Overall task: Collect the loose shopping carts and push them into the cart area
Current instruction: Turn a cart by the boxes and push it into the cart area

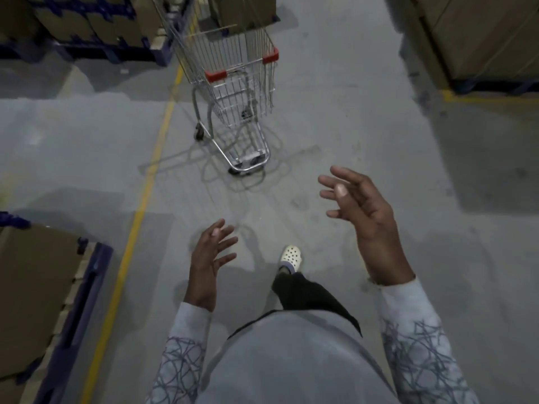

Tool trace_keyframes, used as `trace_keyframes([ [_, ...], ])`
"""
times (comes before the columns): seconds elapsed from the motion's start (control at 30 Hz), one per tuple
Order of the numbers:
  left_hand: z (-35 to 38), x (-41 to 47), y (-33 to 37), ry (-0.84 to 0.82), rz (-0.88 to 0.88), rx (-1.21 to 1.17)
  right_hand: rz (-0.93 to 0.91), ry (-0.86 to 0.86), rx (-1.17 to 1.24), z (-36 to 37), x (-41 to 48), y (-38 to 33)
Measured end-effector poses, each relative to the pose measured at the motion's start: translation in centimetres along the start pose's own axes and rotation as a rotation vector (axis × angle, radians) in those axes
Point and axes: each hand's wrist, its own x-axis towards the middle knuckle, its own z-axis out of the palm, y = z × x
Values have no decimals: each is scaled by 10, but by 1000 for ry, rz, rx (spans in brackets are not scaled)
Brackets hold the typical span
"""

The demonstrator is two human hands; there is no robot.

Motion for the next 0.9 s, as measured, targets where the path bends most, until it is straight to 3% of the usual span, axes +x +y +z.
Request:
trace_keyframes([
  [0.33, -4, 204, 157, 213, 199, -18, -33, -234, -53, 92, 303, -30],
  [0.47, -35, 277, 181, 270, 184, -68, -23, -287, -51, 155, 390, -17],
  [0.73, -198, 445, 228, 430, 195, -114, 105, -252, 14, 327, 535, 37],
  [0.9, -278, 566, 321, 381, 225, -49, 117, -200, 42, 430, 627, 15],
])
